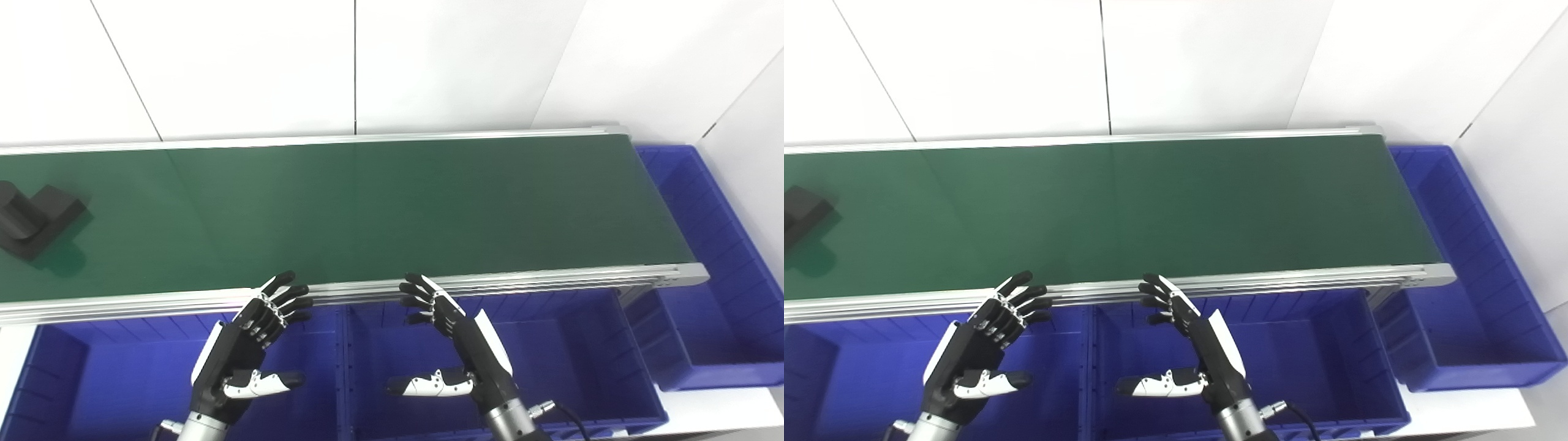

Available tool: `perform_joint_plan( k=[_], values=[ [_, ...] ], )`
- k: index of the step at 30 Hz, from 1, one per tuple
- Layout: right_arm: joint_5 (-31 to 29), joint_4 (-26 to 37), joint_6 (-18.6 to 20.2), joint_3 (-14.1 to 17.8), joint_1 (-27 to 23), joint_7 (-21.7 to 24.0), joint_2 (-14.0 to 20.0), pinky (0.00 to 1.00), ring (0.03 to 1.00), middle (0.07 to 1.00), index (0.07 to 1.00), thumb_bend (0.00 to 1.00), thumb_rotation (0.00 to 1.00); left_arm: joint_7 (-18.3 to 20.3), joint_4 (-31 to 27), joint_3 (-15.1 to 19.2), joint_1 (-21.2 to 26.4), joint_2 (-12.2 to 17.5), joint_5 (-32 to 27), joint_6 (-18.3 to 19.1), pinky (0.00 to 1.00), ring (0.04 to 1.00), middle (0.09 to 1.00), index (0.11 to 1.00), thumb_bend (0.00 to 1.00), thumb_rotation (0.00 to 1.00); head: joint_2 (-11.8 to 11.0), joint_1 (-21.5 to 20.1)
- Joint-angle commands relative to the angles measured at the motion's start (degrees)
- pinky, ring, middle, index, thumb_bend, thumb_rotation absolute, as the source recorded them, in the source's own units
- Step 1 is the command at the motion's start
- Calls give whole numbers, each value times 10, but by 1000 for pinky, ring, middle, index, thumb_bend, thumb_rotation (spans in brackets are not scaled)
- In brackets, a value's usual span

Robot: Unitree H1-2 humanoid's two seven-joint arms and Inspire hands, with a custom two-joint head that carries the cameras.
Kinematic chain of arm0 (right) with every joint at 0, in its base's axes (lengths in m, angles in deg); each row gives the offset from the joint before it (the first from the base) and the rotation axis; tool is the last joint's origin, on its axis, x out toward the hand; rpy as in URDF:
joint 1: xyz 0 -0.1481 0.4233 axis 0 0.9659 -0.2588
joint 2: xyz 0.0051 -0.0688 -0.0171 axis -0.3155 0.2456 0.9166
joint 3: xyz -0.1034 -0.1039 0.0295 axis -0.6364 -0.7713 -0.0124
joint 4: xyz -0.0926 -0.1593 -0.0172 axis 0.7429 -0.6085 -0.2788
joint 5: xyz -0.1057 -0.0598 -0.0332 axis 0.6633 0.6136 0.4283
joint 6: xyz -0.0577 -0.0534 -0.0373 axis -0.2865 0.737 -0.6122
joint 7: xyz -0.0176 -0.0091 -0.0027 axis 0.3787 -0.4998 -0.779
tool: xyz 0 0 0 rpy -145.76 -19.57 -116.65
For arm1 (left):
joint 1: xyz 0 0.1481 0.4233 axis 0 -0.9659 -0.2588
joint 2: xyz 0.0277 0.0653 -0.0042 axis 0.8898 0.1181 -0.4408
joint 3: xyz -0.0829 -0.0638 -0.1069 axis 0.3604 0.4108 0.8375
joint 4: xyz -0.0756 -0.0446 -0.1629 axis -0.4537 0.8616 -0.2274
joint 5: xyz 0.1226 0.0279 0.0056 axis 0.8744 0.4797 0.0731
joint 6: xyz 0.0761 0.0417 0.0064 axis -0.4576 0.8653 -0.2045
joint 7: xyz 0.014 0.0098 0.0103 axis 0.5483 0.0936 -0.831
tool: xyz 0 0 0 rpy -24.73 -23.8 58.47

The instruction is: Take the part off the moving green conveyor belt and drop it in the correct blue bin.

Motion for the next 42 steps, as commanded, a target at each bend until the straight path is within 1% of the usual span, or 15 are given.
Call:
perform_joint_plan(
  k=[1, 13, 17, 18, 19, 20, 21, 22, 24, 25, 26, 29, 35, 38, 42],
  values=[
    [-3, 16, -14, 0, -3, -3, -3, 700, 808, 852, 895, 820, 255, -2, -13, -1, 5, 0, 5, -12, 744, 776, 814, 871, 931, 210, 0, 0],
    [-4, 18, -11, 0, -2, -2, -4, 700, 806, 850, 895, 811, 271, 0, -13, 0, 5, -1, 0, -10, 741, 775, 810, 870, 934, 209, -1, 1],
    [-7, 13, -16, 2, -2, -2, -2, 700, 804, 850, 894, 807, 273, -1, -8, -1, 6, -2, 7, -15, 742, 776, 813, 871, 933, 213, -10, 33],
    [-8, 10, -19, 3, -2, -2, 0, 700, 804, 850, 894, 807, 274, -1, -4, -2, 6, -5, 7, -17, 742, 776, 814, 871, 934, 214, -21, 64],
    [-9, 9, -21, 4, -2, -2, 2, 697, 804, 849, 894, 802, 272, 0, -2, -2, 6, -6, 8, -19, 744, 775, 813, 870, 939, 216, -21, 64],
    [-13, 5, -27, 6, -3, 0, 6, 695, 804, 848, 894, 801, 271, 0, 2, -4, 7, -9, 8, -20, 744, 775, 813, 870, 940, 216, -31, 100],
    [-16, 3, -31, 7, -3, 1, 8, 694, 805, 849, 898, 789, 271, 1, 4, -6, 7, -11, 9, -20, 746, 774, 810, 867, 946, 217, -31, 100],
    [-20, -1, -37, 9, -4, 3, 13, 692, 807, 851, 902, 776, 277, -2, 6, -8, 7, -15, 13, -20, 747, 773, 807, 863, 952, 218, -44, 138],
    [-29, -10, -47, 12, -6, 5, 21, 689, 807, 853, 907, 753, 300, -9, 9, -12, 8, -25, 25, -20, 738, 764, 799, 852, 969, 222, -63, 185],
    [-32, -13, -51, 14, -7, 5, 24, 689, 808, 854, 909, 743, 305, -11, 11, -13, 9, -28, 29, -20, 735, 761, 796, 848, 975, 221, -63, 185],
    [-38, -17, -54, 15, -8, 7, 27, 689, 808, 854, 910, 738, 309, -14, 15, -14, 10, -32, 34, -22, 733, 760, 794, 846, 978, 220, -77, 214],
    [-50, -36, -67, 19, -15, 10, 36, 692, 818, 868, 924, 688, 317, -21, 30, -18, 16, -43, 49, -31, 707, 742, 783, 832, 991, 216, -104, 256],
    [-54, -61, -76, 26, -25, 11, 40, 703, 816, 875, 941, 617, 338, -28, 53, -16, 26, -55, 64, -38, 677, 721, 766, 805, 1000, 194, -135, 281],
    [-52, -70, -76, 28, -29, 11, 41, 709, 810, 873, 946, 613, 384, -26, 64, -13, 32, -59, 68, -39, 670, 715, 762, 799, 1000, 181, -151, 287],
    [-53, -82, -79, 28, -35, 11, 44, 717, 810, 870, 953, 590, 400, -25, 73, -8, 37, -62, 78, -38, 665, 714, 761, 798, 1000, 167, -160, 290]
  ],
)
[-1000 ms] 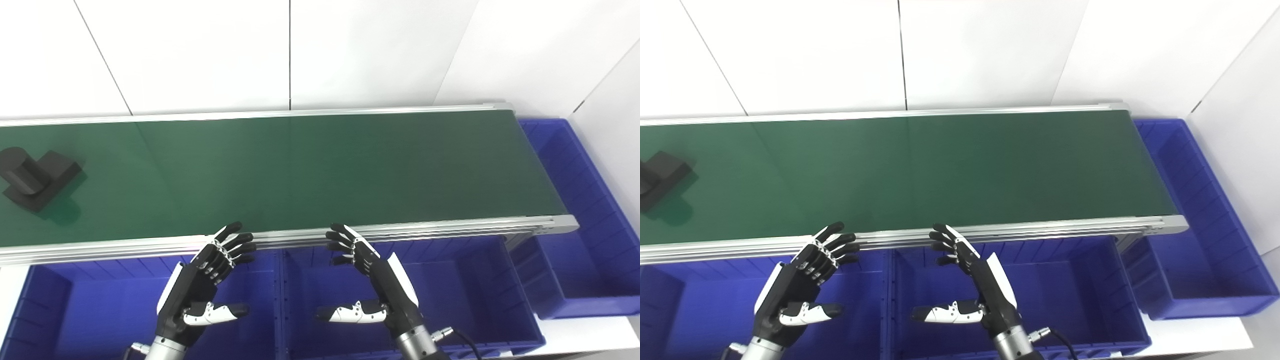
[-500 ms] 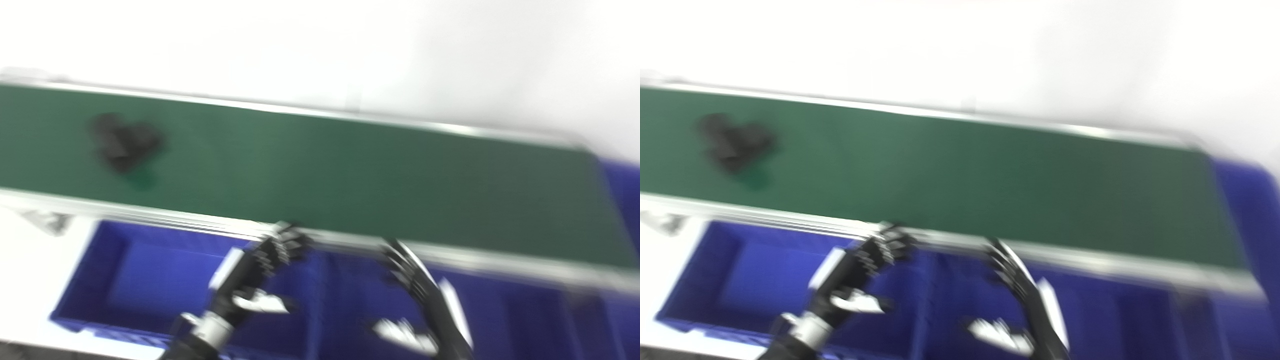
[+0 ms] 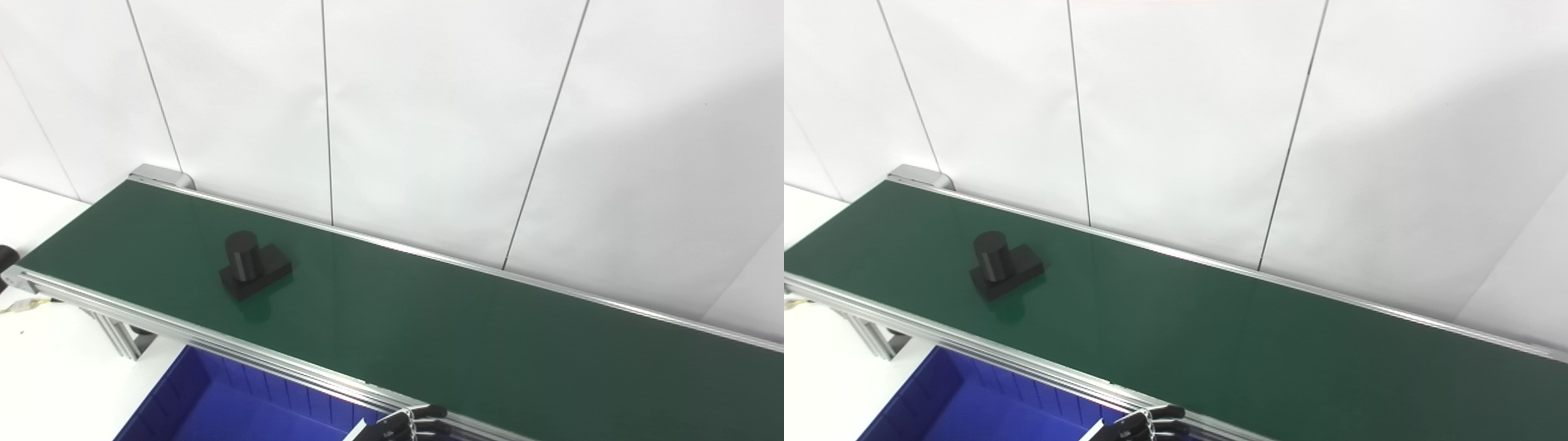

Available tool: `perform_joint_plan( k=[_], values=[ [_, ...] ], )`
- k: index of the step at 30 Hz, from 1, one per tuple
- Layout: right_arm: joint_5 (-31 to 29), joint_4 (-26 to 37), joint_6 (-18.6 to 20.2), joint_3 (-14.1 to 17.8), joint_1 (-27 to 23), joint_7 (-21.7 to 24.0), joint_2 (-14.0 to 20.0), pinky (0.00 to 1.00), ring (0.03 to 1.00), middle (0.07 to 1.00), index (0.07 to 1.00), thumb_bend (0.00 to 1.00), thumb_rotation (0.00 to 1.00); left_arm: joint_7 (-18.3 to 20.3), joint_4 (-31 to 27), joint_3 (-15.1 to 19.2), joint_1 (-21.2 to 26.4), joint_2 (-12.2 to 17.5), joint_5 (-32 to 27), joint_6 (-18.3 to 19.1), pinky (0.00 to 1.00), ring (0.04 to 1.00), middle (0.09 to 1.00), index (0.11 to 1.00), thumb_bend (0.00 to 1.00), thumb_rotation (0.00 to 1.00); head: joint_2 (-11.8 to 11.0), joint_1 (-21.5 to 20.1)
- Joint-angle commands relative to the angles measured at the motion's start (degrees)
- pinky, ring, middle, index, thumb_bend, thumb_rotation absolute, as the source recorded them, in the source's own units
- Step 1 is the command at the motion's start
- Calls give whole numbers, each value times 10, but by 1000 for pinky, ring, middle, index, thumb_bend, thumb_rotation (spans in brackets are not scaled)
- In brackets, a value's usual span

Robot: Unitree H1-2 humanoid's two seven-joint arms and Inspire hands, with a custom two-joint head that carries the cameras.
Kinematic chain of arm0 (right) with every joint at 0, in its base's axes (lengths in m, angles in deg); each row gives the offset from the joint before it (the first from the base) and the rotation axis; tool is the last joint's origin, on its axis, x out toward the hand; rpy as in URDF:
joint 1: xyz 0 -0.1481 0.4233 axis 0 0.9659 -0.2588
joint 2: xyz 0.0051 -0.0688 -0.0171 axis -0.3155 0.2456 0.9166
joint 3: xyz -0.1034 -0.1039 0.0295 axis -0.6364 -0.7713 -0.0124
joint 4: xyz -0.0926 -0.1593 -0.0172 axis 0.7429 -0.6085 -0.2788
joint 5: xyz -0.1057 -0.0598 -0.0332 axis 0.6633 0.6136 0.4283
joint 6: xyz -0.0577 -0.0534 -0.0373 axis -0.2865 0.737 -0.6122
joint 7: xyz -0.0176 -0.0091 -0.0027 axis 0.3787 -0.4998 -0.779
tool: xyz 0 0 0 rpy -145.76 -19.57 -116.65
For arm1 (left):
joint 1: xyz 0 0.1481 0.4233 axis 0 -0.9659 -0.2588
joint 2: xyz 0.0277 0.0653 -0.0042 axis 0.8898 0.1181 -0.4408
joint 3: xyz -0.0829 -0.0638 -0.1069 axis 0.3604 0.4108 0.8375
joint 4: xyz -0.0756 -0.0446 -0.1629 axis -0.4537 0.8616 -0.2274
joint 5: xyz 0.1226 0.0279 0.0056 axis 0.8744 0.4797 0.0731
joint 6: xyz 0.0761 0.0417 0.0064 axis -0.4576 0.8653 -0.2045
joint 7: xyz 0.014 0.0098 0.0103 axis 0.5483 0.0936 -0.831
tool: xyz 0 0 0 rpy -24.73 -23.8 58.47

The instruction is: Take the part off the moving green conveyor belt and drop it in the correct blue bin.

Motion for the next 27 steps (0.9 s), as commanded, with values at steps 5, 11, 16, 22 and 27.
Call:
perform_joint_plan(
  k=[5, 11, 16, 22, 27],
  values=[
    [-10, 4, -35, 4, -12, 2, 3, 718, 809, 863, 954, 577, 389, 2, 4, 4, 15, -8, 4, -25, 656, 711, 758, 794, 1000, 152, -4, 2],
    [-10, 1, -36, 4, -15, 1, 4, 716, 809, 857, 952, 574, 389, 1, 5, 6, 17, -10, 11, -25, 648, 708, 756, 793, 1000, 154, -2, -3],
    [-7, 0, -36, 3, -17, -3, 4, 699, 796, 854, 945, 568, 388, 2, 5, 6, 18, -10, 11, -25, 651, 708, 758, 795, 1000, 155, 1, -3],
    [-5, 2, -36, 4, -17, -6, 4, 686, 790, 851, 945, 557, 383, 2, 7, 6, 20, -11, 11, -25, 659, 710, 753, 797, 1000, 159, 2, -2],
    [-15, 8, -36, 6, -16, -4, 4, 686, 788, 851, 945, 552, 382, 0, 7, 6, 20, -13, 13, -25, 654, 706, 752, 793, 1000, 151, 3, -1]
  ],
)
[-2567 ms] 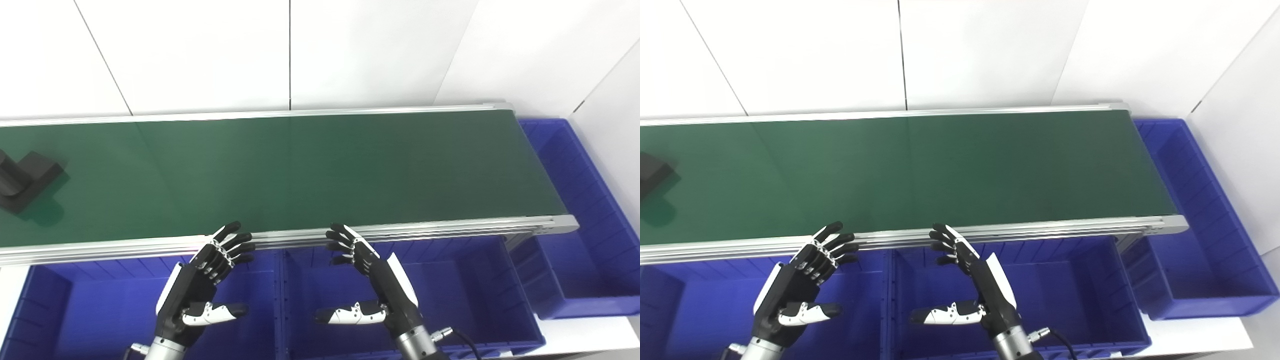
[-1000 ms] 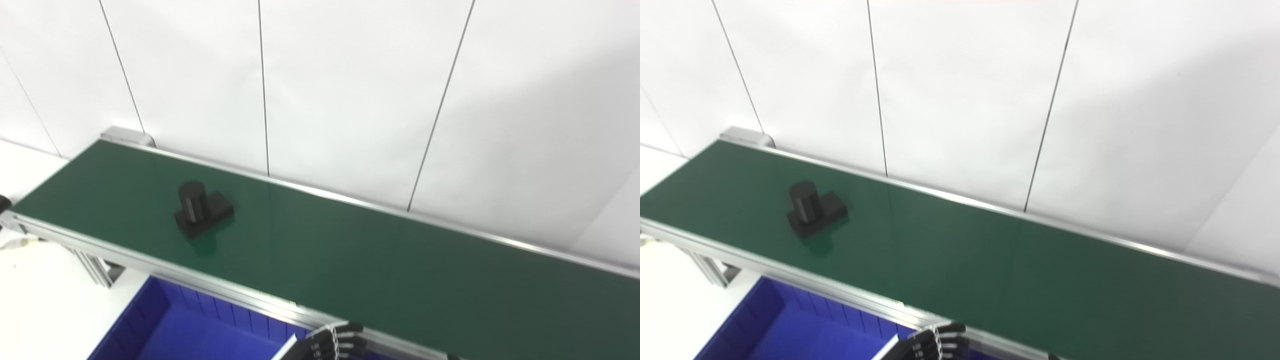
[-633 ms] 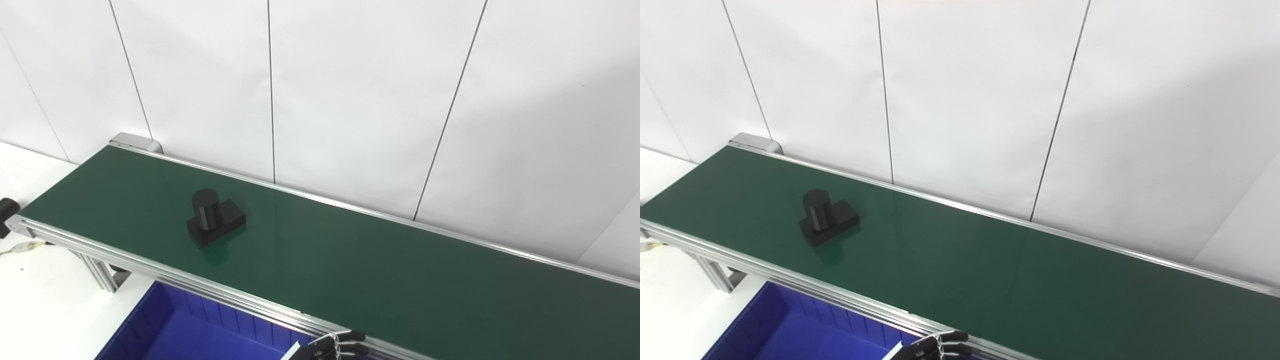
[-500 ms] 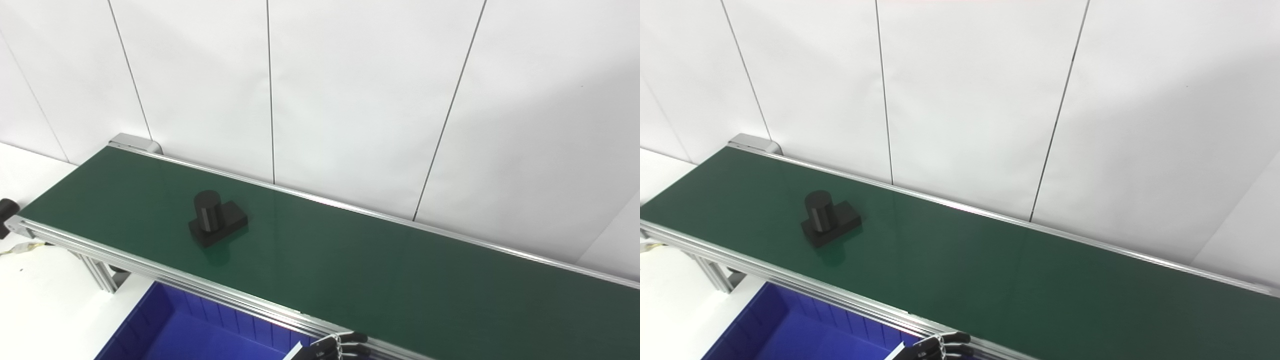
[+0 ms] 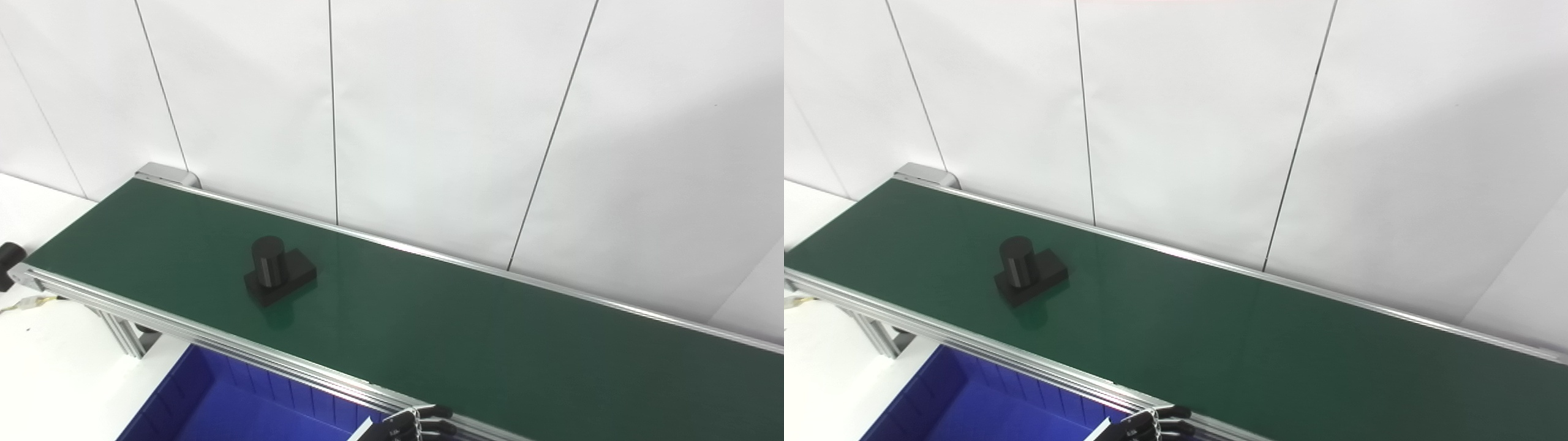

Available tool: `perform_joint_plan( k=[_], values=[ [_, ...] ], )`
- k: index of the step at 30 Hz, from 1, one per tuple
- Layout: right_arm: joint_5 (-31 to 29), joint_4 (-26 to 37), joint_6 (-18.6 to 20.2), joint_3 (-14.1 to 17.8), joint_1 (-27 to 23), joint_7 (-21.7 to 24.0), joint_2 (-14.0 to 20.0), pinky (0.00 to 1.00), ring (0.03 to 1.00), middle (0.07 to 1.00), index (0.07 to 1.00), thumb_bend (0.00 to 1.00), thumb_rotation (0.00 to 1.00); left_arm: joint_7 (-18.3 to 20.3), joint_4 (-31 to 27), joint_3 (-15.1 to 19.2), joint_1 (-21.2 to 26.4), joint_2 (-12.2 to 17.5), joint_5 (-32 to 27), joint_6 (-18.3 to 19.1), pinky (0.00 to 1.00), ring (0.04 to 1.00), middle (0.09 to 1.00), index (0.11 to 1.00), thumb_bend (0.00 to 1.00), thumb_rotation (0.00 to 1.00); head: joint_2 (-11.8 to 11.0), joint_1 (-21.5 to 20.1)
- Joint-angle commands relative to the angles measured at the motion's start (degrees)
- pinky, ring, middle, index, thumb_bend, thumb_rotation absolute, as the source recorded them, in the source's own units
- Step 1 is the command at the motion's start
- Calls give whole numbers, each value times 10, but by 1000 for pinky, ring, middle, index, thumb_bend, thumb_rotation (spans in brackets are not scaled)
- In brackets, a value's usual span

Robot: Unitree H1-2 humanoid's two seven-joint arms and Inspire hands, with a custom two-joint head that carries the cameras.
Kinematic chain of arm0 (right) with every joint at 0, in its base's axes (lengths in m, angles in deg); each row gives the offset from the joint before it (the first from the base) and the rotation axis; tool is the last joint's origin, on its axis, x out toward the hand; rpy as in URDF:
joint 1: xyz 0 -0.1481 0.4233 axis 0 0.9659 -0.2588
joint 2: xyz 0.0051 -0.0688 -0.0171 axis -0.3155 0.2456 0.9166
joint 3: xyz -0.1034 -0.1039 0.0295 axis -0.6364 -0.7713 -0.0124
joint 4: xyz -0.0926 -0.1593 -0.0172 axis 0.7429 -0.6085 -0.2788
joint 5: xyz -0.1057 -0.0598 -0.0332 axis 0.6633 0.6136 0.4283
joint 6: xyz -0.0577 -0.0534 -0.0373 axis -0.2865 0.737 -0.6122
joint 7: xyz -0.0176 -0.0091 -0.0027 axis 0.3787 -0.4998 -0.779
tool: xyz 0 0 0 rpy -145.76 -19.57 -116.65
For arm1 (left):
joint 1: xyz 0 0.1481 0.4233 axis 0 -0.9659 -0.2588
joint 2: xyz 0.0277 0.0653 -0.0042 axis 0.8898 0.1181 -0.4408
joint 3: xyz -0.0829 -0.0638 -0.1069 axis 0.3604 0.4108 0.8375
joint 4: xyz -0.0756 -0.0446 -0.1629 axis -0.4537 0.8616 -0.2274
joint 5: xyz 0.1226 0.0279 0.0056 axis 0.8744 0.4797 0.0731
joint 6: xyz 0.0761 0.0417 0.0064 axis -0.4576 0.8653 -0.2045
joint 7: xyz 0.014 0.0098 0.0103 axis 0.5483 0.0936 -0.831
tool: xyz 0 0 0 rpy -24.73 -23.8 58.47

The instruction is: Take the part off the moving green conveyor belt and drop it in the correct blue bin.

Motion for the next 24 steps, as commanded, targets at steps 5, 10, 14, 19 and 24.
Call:
perform_joint_plan(
  k=[5, 10, 14, 19, 24],
  values=[
    [-17, 38, -35, 9, -1, -1, 0, 681, 781, 843, 941, 537, 352, -4, -7, -3, 11, -10, 5, -24, 654, 706, 753, 791, 1000, 147, 0, 4],
    [-23, 68, -35, 15, 3, -2, 1, 657, 762, 820, 920, 515, 309, -6, -5, -4, 12, -15, 9, -24, 655, 707, 752, 790, 1000, 146, 0, 14],
    [-19, 119, -33, 18, 8, -2, 0, 618, 745, 800, 908, 480, 232, -8, -5, -5, 13, -17, 13, -24, 655, 708, 753, 795, 1000, 155, 2, 14],
    [-25, 198, -2, 20, 3, 5, -1, 613, 750, 798, 915, 471, 270, -10, -3, -6, 16, -18, 16, -24, 655, 711, 756, 794, 1000, 148, 4, 11],
    [-27, 281, 58, 24, -17, 10, -3, 629, 771, 803, 922, 456, 409, -8, 0, -5, 18, -19, 15, -24, 659, 715, 758, 793, 1000, 150, 7, 3]
  ],
)
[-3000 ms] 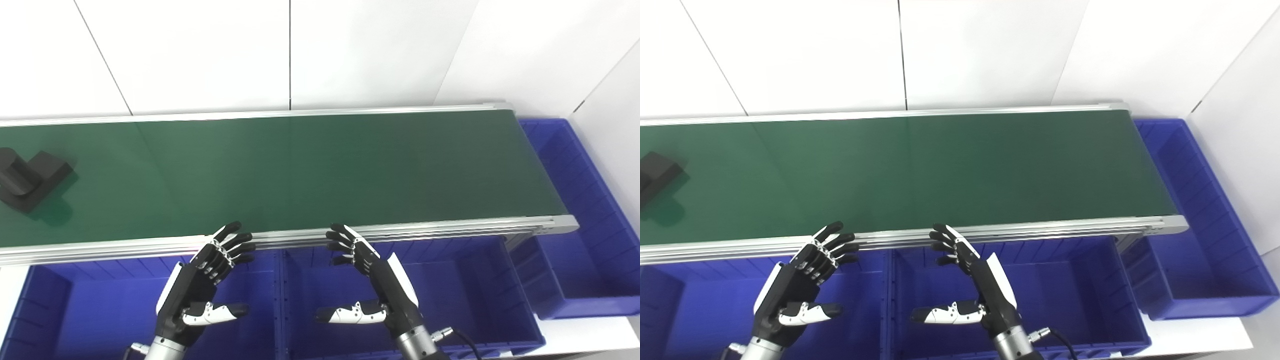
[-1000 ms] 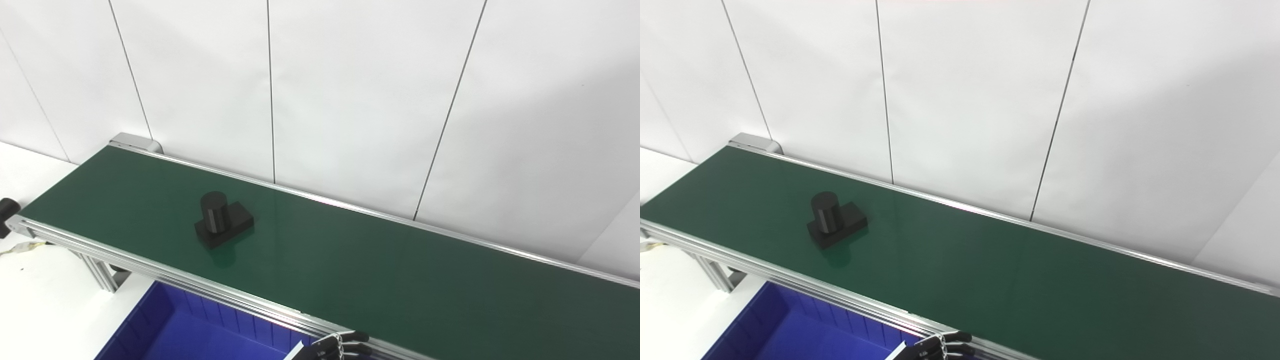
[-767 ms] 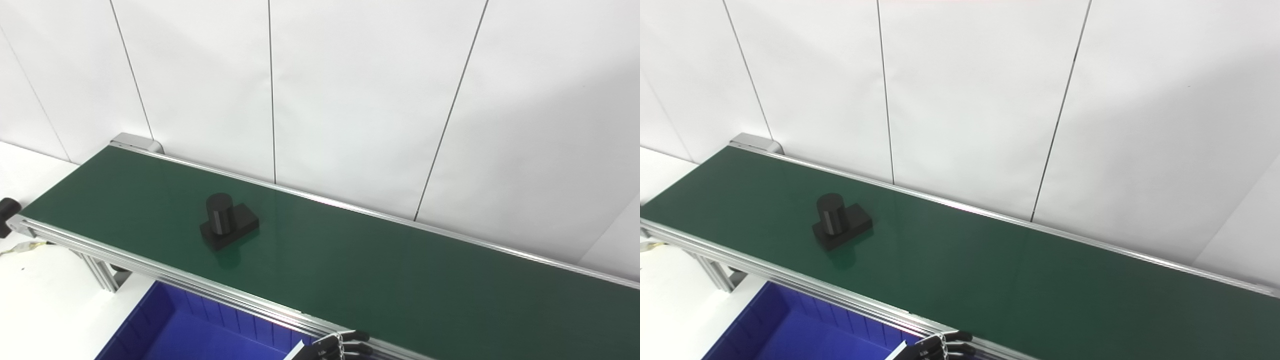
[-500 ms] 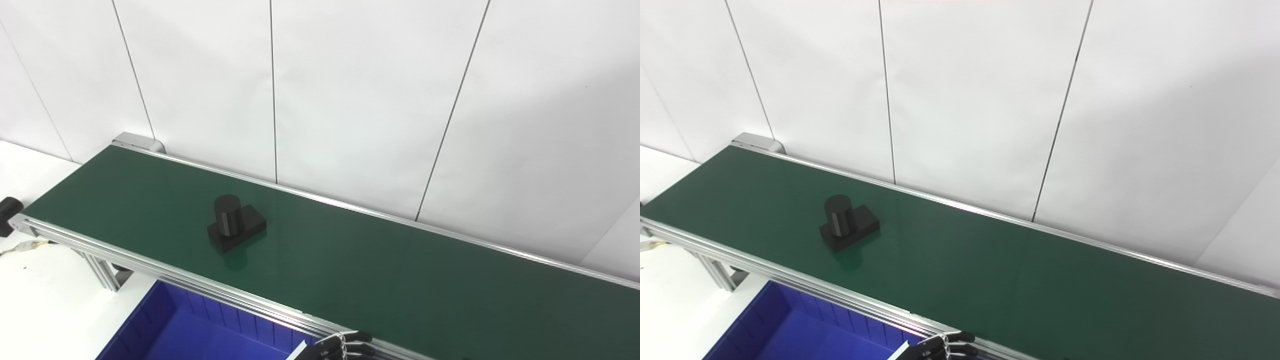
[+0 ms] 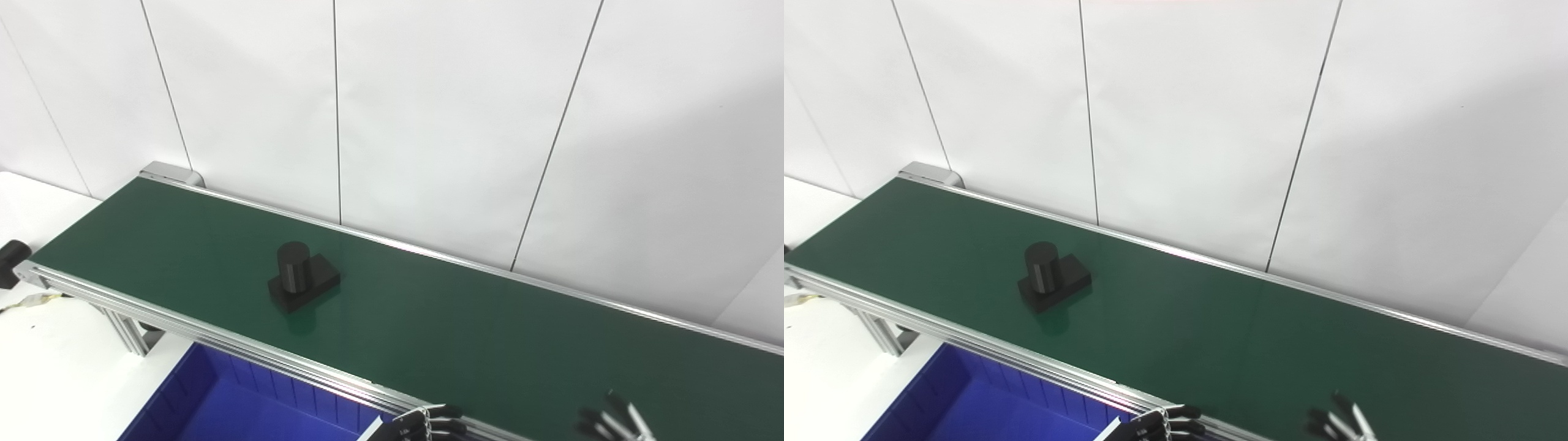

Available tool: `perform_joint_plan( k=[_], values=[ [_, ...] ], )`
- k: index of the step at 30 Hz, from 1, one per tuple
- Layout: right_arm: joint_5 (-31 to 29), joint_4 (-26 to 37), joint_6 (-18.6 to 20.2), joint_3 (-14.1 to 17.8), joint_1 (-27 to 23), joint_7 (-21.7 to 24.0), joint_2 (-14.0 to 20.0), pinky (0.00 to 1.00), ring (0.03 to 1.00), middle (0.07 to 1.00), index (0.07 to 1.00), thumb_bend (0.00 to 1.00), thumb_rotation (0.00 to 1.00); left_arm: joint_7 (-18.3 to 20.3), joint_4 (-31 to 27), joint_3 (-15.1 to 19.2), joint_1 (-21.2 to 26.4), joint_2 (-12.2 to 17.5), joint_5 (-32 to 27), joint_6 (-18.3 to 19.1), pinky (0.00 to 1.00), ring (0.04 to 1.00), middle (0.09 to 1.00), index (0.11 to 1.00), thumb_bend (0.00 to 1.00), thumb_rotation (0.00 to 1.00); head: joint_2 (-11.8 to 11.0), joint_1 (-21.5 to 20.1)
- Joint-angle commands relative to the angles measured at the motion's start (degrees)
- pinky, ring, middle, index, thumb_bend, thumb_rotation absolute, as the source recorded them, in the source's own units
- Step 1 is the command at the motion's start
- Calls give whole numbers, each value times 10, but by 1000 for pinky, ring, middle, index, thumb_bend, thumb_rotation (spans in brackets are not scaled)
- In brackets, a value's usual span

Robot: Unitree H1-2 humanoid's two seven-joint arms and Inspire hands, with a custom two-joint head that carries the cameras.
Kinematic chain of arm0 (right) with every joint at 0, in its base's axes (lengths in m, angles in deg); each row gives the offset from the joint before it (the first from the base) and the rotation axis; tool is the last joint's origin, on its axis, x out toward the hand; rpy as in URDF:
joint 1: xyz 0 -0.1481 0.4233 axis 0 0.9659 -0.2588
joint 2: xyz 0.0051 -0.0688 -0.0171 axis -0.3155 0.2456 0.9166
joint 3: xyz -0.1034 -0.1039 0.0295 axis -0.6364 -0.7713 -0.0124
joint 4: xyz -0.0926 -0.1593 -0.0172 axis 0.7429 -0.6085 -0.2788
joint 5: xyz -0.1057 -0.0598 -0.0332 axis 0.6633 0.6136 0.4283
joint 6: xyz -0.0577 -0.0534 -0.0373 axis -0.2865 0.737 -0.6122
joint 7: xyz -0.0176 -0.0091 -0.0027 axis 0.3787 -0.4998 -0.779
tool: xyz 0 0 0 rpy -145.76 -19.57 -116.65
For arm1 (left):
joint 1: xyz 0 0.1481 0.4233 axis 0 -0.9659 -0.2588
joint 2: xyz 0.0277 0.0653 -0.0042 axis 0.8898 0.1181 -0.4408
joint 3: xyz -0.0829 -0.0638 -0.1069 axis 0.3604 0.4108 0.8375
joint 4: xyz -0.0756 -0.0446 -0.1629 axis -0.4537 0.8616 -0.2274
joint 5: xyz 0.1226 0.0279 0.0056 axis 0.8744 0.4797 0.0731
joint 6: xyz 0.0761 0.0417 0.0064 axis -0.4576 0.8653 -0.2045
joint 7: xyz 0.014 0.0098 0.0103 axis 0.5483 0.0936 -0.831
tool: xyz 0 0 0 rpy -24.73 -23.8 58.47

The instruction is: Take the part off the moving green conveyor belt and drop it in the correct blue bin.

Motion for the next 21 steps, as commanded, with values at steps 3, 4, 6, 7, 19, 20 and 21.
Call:
perform_joint_plan(
  k=[3, 4, 6, 7, 19, 20, 21],
  values=[
    [0, 72, 51, 4, -38, 5, -5, 623, 778, 807, 923, 448, 447, 1, -6, -4, 12, -6, 4, -24, 658, 715, 759, 795, 1000, 146, 3, -5],
    [5, 81, 62, 4, -47, 6, -5, 597, 772, 808, 926, 443, 476, 1, -6, -4, 12, -6, 4, -24, 656, 715, 760, 796, 1000, 147, 3, -5],
    [13, 93, 76, 4, -66, 10, -4, 585, 780, 821, 929, 442, 523, 0, -6, -4, 12, -7, 4, -24, 654, 714, 761, 798, 1000, 145, 5, -11],
    [14, 99, 92, 4, -82, 14, -3, 591, 779, 824, 927, 450, 531, 1, -5, -4, 12, -7, 2, -24, 655, 713, 761, 800, 1000, 143, 6, -12],
    [75, 64, 202, -27, -260, 45, -23, 661, 799, 840, 912, 605, 586, 2, -2, -4, 16, -6, 0, -24, 657, 710, 760, 805, 1000, 165, 10, -15],
    [80, 54, 204, -32, -276, 47, -25, 664, 801, 840, 910, 605, 569, 1, -2, -5, 16, -6, 0, -24, 658, 711, 759, 804, 1000, 164, 10, -15],
    [82, 48, 206, -36, -286, 48, -27, 670, 805, 842, 907, 607, 538, 0, -1, -5, 17, -6, 1, -24, 658, 711, 757, 803, 1000, 163, 10, -16]
  ],
)
